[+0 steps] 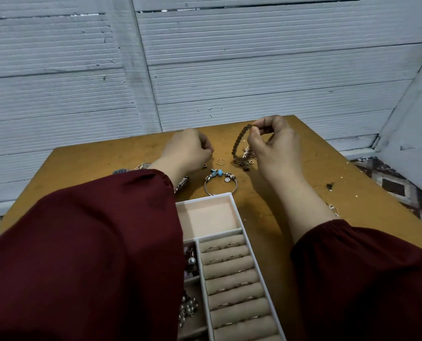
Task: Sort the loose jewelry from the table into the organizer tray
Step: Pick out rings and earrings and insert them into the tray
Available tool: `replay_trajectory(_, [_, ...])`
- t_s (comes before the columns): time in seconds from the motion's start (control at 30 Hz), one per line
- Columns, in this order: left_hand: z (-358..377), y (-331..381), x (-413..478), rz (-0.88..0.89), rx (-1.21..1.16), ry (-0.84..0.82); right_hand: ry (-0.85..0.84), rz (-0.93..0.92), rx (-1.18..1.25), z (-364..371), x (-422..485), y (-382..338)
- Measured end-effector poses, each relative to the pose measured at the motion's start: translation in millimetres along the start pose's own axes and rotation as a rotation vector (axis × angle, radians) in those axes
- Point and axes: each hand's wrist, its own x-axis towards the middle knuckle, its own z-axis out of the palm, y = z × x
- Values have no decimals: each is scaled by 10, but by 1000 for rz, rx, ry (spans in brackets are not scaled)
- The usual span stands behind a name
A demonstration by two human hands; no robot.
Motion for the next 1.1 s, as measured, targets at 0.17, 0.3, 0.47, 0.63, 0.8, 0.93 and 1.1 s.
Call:
replay_trajectory(0.17, [171,87,82,7,79,-36,43,1,52,-56,40,46])
replay_trajectory(0.3, [276,142,120,13,118,-45,81,28,60,-117,76,79])
replay_trajectory(0.47, [301,140,182,-30,131,-65,88,9,45,-143,84,106])
replay_trajectory(0.63, [318,187,246,-69,176,-164,78,14,45,-153,83,106])
replay_trajectory(0.8, [318,194,277,-66,188,-213,69,16,19,-147,71,92])
replay_trajectory(0.93, [320,188,242,-33,146,-187,66,17,-18,-144,65,76])
replay_trajectory(1.1, [246,181,151,0,4,-151,48,18,-4,-132,39,60])
